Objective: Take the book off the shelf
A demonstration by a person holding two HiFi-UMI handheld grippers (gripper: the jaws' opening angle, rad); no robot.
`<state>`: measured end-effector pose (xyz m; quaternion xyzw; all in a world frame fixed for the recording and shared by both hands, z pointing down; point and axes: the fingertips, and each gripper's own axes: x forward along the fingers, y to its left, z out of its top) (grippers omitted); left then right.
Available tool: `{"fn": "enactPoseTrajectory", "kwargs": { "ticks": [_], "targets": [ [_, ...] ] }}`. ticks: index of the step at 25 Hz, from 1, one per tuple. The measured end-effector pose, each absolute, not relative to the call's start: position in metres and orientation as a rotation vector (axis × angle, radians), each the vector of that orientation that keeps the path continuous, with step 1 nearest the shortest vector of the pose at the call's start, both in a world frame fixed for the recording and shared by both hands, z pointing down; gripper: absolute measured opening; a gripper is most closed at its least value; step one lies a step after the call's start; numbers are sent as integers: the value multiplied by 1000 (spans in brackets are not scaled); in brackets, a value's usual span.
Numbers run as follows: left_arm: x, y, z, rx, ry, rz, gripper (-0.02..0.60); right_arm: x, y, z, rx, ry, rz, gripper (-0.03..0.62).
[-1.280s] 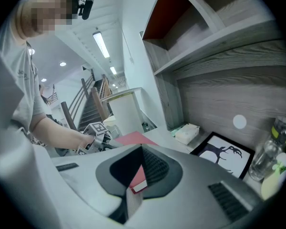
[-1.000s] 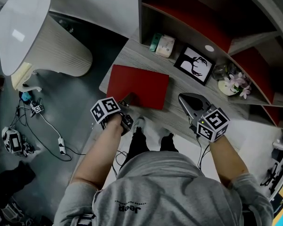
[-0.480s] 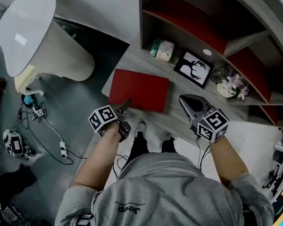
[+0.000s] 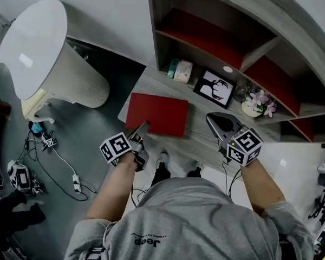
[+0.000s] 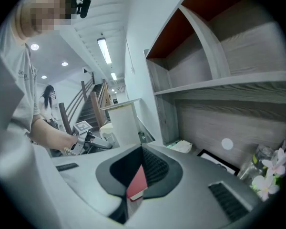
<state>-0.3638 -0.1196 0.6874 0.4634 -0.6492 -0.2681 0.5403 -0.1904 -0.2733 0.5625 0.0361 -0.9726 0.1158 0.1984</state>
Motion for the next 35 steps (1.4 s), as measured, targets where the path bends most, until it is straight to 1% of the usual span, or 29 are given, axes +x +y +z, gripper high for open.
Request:
{"fn": "enactPoseTrajectory", "kwargs": {
  "ticks": [3, 6, 9, 12, 14, 21, 29, 35],
  "targets": [
    [-364, -132, 652, 1211, -1548, -738, 256, -184, -279, 553, 119, -2736, 321, 5],
    [-364, -143, 609, 1360, -1554, -850, 220, -176, -283, 542, 136, -2749, 316, 5],
    [-362, -156, 564, 1576, -1557, -910, 156, -166, -287, 532, 154, -2762, 312, 5],
    [-356, -162, 536, 1662, -1557, -915, 76, -156, -293, 521, 177, -2775, 308, 6],
    [-349, -169, 519, 1724, -1545, -916, 41, -149, -299, 514, 193, -2784, 302, 6],
    [-325, -193, 478, 1880, -1539, -798, 28, -128, -319, 485, 241, -2824, 267, 5],
    [-262, -237, 409, 2177, -1422, -703, 28, -94, -350, 440, 353, -2902, 272, 5],
    [-210, -269, 380, 2325, -1369, -558, 28, -54, -367, 406, 449, -2957, 261, 5]
  ]
}}
